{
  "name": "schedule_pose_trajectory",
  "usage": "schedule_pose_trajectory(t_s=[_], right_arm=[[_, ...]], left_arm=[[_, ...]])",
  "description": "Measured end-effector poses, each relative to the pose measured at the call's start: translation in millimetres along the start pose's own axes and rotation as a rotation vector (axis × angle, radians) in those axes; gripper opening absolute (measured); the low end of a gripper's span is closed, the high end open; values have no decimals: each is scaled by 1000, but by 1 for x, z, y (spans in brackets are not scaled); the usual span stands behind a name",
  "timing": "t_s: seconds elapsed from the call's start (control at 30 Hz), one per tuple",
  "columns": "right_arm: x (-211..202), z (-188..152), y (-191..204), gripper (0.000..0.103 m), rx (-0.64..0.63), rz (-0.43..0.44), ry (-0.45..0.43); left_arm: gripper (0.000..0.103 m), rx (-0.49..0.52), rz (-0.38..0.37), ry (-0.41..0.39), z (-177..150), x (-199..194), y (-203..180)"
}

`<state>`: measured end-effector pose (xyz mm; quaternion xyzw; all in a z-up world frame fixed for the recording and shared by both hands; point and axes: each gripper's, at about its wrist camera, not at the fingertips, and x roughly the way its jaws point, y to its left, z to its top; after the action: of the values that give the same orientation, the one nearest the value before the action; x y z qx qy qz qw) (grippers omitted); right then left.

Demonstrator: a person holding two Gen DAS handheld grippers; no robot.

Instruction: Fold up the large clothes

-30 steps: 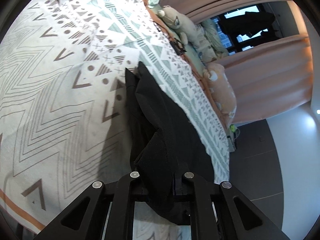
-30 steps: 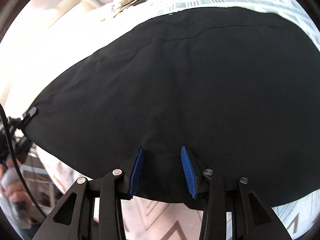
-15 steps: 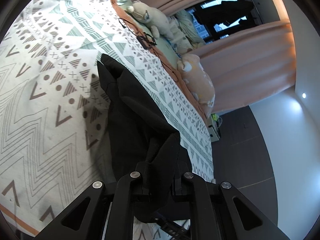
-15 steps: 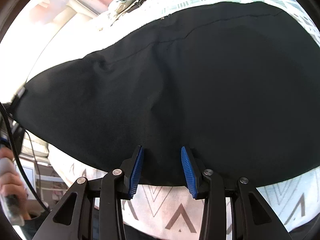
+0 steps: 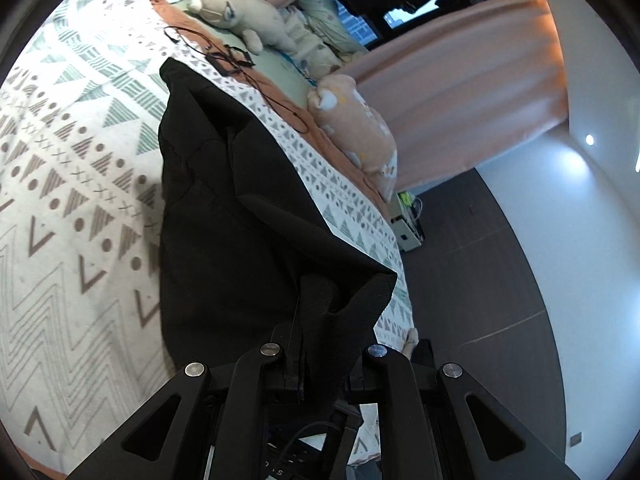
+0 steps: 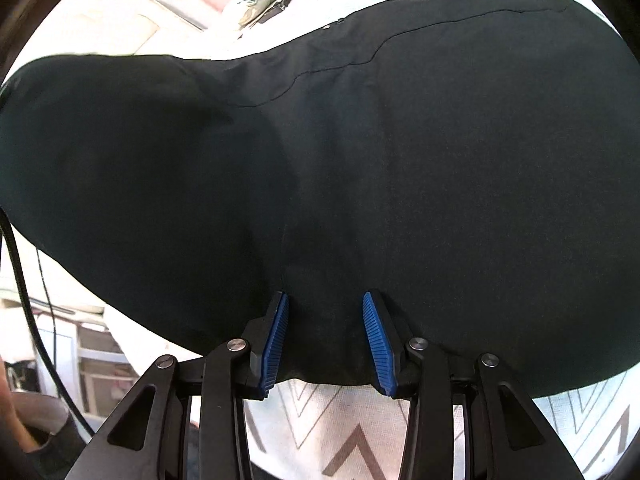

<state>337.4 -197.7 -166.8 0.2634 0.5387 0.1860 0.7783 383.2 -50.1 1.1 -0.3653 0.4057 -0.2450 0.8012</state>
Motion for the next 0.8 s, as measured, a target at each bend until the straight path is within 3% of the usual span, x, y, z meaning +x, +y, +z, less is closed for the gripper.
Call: schedule_pose_trajectory(t_s=[0.1, 0.2, 0.57, 0.8], right_arm=[[-16, -2, -7, 41, 16, 36, -2], [-45, 1, -15, 41, 11, 33, -73], [-170, -18, -139, 41, 273, -81, -304], [-210, -40, -184, 41, 393, -127, -369]], left_arm=[[11, 26, 3, 24, -5, 17, -17], [11, 50, -3, 59, -17, 37, -34], [11, 72, 12, 252, -70, 149, -61], [11, 80, 74, 373, -115, 204, -63]])
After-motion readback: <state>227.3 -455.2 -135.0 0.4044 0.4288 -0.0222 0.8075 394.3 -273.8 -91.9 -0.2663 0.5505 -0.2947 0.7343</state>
